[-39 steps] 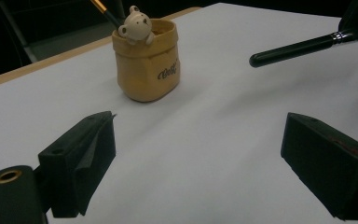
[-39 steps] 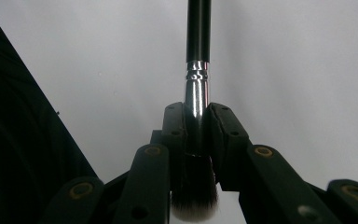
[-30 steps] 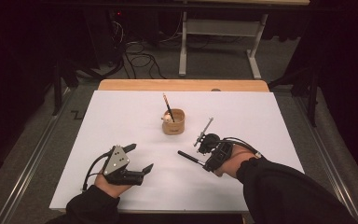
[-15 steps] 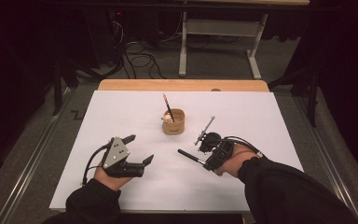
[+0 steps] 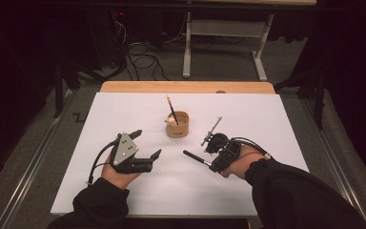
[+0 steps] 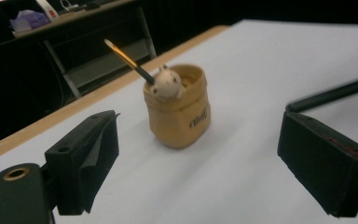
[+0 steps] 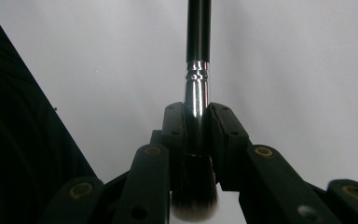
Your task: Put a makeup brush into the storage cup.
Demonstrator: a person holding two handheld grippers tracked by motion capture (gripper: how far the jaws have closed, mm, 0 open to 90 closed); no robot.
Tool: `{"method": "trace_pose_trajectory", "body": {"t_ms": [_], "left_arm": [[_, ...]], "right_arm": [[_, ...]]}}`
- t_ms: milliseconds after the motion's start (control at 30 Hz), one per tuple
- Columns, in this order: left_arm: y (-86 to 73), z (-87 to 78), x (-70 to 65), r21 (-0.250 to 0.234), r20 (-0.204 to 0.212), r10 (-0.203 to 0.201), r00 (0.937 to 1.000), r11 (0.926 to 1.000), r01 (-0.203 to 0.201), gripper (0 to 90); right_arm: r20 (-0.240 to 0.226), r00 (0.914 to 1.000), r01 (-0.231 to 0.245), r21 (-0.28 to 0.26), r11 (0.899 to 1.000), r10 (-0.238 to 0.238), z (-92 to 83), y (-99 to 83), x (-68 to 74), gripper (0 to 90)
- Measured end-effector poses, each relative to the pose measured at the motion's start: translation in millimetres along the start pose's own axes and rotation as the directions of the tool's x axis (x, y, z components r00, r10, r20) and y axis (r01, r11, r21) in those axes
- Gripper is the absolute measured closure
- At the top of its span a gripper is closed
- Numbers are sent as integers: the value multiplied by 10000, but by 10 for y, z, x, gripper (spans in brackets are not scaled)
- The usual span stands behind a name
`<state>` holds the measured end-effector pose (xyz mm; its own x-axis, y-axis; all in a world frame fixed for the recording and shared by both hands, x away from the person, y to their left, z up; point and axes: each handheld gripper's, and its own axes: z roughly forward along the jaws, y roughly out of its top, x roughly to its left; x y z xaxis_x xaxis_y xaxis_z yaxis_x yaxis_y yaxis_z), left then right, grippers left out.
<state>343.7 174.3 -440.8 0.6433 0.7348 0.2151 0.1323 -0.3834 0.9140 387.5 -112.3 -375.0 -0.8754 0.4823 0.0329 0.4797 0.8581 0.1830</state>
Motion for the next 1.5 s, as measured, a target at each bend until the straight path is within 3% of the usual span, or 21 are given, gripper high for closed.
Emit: {"method": "trace_pose_trajectory", "body": {"t_ms": [67, 200, 333, 500, 800, 900, 1000, 1100, 1167, 1233, 1433, 1500], "left_arm": [[-47, 22, -51, 193, 83, 320, 9995, 9993, -321, 130], [-102, 45, -135, 375, 296, 528, 9982, 9978, -539, 130], [-152, 58, -235, 585, 278, 1150, 9930, 9915, -1165, 145], [-168, 78, -278, 687, 233, 1484, 9887, 9864, -1496, 164], [-199, 116, -371, 956, -47, 2556, 9668, 9625, -2540, 210], [-204, 129, -421, 1007, -112, 2931, 9560, 9516, -2905, 222], [-209, 138, -471, 1098, -270, 3373, 9410, 9367, -3326, 238], [-215, 144, -535, 1195, -544, 3992, 9153, 9126, -3909, 250], [-212, 139, -566, 1129, -656, 4234, 9035, 9028, -4149, 264], [-208, 132, -596, 1110, -826, 4540, 8872, 8888, -4445, 269], [-209, 131, -630, 1163, -988, 4893, 8665, 8705, -4783, 278], [-212, 135, -645, 1222, -1051, 5085, 8546, 8595, -4963, 279]], "right_arm": [[-22, 10000, 5, 1, 10000, -5, 6, 4, 1, 786], [-60, 10000, -20, 32, 10000, 20, 19, 17, 14, 786], [-91, 9999, 76, 14, 10000, -76, 22, 36, 41, 786], [-116, 9997, 198, 83, 9998, -197, 14, 47, 79, 786], [-183, 9993, 316, 157, 9994, -314, 4, 74, 127, 786], [-192, 9989, 443, 182, 9989, -439, 6, 96, 144, 785], [-184, 9985, 520, 190, 9985, -516, 12, 121, 165, 785], [-188, 9981, 595, 217, 9980, -591, 15, 149, 188, 786], [-168, 9977, 662, 209, 9976, -658, 17, 171, 204, 786], [-169, 9973, 715, 248, 9971, -711, 21, 187, 216, 785], [-187, 9960, 881, 289, 9957, -876, 34, 242, 263, 786], [-196, 9958, 903, 278, 9955, -897, 36, 255, 273, 786]]}}
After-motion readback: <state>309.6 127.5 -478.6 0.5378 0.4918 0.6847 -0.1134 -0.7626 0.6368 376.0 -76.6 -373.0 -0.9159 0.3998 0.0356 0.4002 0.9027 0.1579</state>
